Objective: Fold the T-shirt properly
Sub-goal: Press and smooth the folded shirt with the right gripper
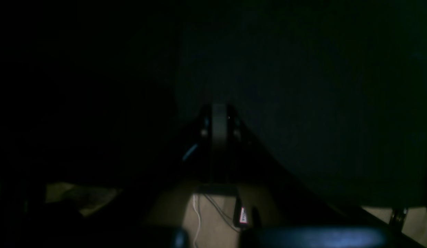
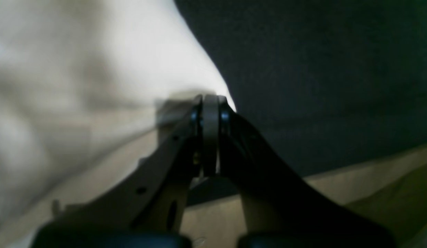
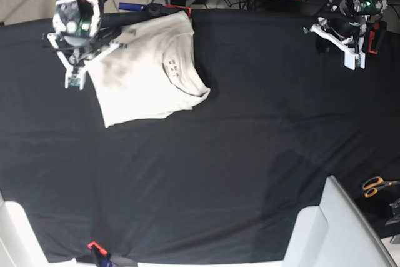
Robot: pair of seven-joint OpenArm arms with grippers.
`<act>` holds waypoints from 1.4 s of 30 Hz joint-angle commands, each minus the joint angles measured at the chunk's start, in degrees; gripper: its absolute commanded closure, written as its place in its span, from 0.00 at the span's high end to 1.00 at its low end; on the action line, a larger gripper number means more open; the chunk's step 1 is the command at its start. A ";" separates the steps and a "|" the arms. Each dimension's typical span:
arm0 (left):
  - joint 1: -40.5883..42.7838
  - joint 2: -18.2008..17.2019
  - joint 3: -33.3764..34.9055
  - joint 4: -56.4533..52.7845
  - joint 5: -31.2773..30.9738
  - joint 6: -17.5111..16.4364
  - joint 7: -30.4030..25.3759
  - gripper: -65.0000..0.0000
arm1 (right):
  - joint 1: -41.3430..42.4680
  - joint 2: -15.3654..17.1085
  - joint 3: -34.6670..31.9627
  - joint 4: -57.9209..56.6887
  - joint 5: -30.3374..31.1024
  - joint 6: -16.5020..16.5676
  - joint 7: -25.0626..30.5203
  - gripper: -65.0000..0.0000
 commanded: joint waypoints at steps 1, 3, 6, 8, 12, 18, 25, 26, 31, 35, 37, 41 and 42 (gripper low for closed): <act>-0.32 -0.68 -0.16 0.75 -0.80 -0.18 -0.82 0.00 | 0.92 -0.32 -1.86 2.75 0.50 0.45 -0.67 0.00; -0.50 -0.51 -0.16 0.84 -0.80 -0.18 -0.82 0.00 | 1.36 -0.40 -4.06 6.35 0.50 0.45 -4.10 0.00; -0.50 -0.42 -0.16 0.84 -0.80 -0.18 -0.82 0.00 | 2.24 -0.84 -5.47 11.62 0.50 0.45 -7.00 0.00; -0.50 -0.42 -0.08 0.84 -0.80 -0.18 -0.82 0.00 | 4.00 -1.90 -5.64 12.77 0.50 0.54 -8.32 0.00; -0.50 -0.42 -0.08 0.75 -0.80 -0.18 -0.82 0.00 | 9.80 -2.16 -10.57 11.27 0.50 0.72 -8.85 0.00; -0.32 -0.33 -0.08 0.75 -0.80 -0.18 -0.82 0.00 | 19.39 -2.43 -13.20 -0.33 0.68 0.72 -8.58 0.00; -0.06 -0.59 -0.60 0.75 -0.80 -0.18 -0.82 0.00 | 23.08 -0.58 -13.03 -8.77 0.68 0.72 -5.24 0.00; -0.06 -0.59 -0.60 0.75 -0.80 -0.18 -0.82 0.00 | 23.52 -0.32 -13.03 -10.18 0.68 0.72 -4.45 0.00; -0.06 -0.59 -0.60 0.75 -0.80 -0.18 -0.82 0.00 | 24.40 -0.32 -9.25 -18.18 0.68 0.81 0.03 0.00; -0.06 -0.59 -0.60 0.75 -0.80 -0.18 -0.82 0.00 | 26.07 1.00 -7.40 -23.80 0.68 0.98 3.55 0.00; -0.06 -0.59 -0.60 0.75 -0.80 -0.18 -0.82 0.00 | 26.86 1.53 -7.14 -25.91 0.68 2.74 5.04 0.00; -0.06 -0.59 -0.60 0.75 -0.72 -0.18 -0.82 0.00 | 28.35 2.67 -6.17 -28.99 0.50 4.50 6.89 0.00; -0.06 -0.59 -0.60 0.75 -0.72 -0.18 -0.82 0.00 | 28.70 2.67 -5.12 -29.69 0.50 4.67 6.89 0.00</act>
